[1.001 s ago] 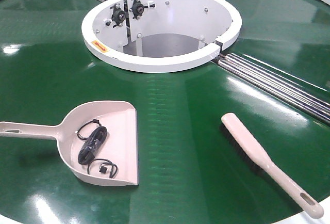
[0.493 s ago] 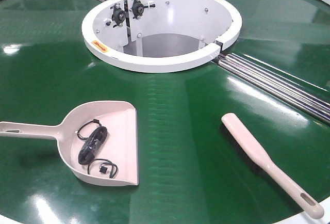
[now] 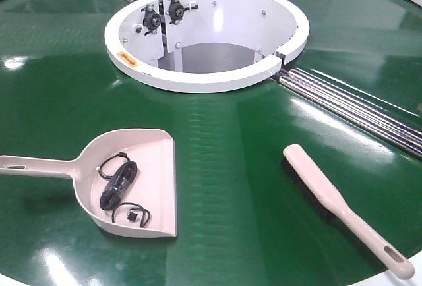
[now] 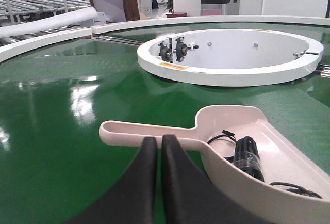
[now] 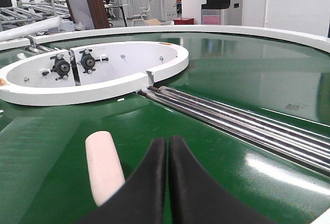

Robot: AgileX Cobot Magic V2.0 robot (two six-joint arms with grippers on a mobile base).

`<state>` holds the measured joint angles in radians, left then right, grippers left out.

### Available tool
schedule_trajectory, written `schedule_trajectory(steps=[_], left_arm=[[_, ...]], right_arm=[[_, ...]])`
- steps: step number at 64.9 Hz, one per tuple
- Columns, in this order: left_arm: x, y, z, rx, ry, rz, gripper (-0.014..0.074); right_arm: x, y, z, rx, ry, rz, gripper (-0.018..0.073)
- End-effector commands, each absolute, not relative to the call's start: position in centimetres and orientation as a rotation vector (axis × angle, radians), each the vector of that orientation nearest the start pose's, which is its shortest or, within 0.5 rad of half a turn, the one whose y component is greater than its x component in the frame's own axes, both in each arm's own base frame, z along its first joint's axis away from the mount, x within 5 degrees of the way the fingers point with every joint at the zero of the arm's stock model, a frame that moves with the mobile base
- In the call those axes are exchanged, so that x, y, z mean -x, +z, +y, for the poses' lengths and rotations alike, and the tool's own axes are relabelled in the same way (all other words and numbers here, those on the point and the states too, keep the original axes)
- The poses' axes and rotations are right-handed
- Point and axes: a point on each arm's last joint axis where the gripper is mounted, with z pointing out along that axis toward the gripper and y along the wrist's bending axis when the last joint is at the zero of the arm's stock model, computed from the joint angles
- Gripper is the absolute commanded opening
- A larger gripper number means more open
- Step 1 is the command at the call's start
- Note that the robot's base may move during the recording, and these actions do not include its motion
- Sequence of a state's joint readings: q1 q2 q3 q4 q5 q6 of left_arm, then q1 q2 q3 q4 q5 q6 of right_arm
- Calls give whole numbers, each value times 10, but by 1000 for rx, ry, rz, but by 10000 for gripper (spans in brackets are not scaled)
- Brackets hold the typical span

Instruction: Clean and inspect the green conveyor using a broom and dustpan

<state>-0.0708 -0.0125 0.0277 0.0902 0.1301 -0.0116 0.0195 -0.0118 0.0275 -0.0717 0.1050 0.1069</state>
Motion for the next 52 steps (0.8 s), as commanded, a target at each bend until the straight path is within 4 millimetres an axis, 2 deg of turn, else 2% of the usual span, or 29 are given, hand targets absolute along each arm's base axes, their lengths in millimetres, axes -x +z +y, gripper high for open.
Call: schedule_trajectory(steps=[1,52], left_arm=[[-56,196,-3,-94,-4,1554,-6],[-56,196,-3,-94,-4,1554,-6]], right_arm=[[-56,201,0,-14,32,1527,-8],[-56,200,0,-14,31,1535,-8]])
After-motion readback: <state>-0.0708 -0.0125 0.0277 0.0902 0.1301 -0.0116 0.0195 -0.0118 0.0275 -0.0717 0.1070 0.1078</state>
